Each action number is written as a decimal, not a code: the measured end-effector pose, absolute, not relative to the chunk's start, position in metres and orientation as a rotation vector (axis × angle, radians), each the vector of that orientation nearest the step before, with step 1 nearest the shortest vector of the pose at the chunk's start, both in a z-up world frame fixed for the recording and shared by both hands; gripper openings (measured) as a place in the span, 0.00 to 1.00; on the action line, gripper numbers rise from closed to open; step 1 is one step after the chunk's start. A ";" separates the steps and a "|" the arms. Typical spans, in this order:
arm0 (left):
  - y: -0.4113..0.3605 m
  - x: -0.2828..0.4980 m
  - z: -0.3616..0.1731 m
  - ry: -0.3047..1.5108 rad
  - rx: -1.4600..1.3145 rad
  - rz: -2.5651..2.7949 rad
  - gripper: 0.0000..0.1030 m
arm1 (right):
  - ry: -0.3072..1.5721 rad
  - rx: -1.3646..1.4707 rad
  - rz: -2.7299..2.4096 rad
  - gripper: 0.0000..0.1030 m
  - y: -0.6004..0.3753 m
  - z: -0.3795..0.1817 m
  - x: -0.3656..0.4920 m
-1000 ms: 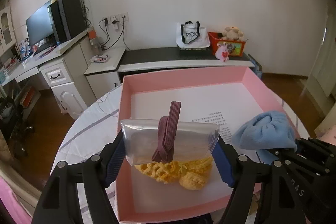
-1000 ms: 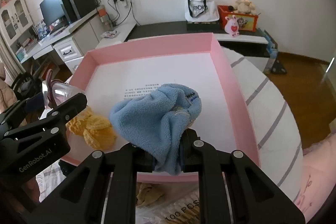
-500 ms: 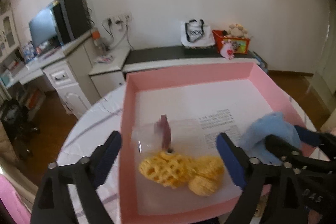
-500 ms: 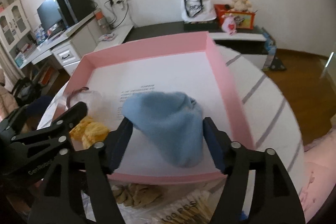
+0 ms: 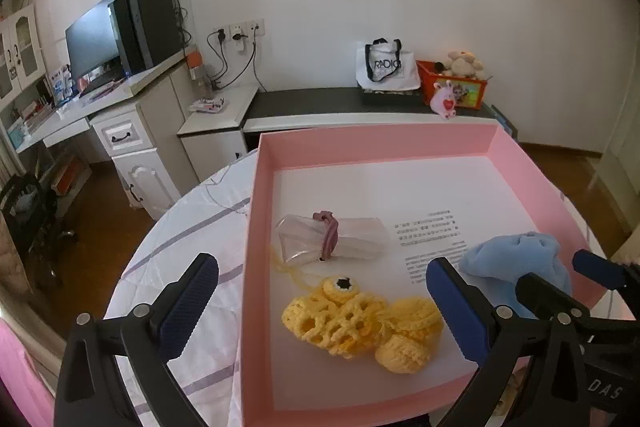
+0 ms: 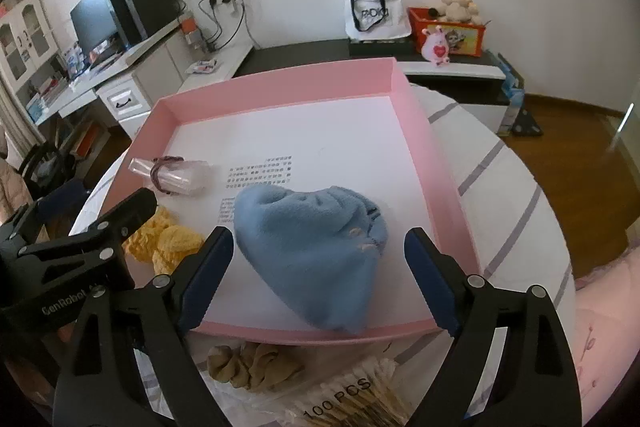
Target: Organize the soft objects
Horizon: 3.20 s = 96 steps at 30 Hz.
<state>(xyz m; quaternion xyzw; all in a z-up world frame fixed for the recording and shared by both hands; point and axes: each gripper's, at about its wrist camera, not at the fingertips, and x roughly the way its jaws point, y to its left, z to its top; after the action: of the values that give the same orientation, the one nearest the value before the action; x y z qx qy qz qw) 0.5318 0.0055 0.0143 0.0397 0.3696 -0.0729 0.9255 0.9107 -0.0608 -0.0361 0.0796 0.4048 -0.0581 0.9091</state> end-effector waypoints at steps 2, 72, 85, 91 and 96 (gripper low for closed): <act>0.010 0.529 0.015 0.760 0.080 -0.147 1.00 | 0.839 0.160 -0.124 0.84 -0.062 -0.037 0.911; 0.072 0.146 0.159 0.317 0.013 -0.173 1.00 | 0.288 -0.043 -0.191 1.00 0.029 0.124 0.631; 0.076 0.092 0.159 0.188 0.000 -0.163 1.00 | 0.152 -0.078 -0.201 1.00 0.043 0.147 0.583; 0.073 0.083 0.151 0.169 0.000 -0.137 1.00 | 0.143 -0.086 -0.189 1.00 0.045 0.149 0.576; 0.071 0.083 0.147 0.170 0.000 -0.132 1.00 | 0.146 -0.087 -0.192 1.00 0.044 0.150 0.574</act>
<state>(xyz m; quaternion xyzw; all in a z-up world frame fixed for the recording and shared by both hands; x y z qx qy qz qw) 0.0825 0.0706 0.1466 0.0000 0.0850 -0.0661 0.9942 0.5742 0.0442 0.1495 -0.0433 0.0727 -0.0958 0.9918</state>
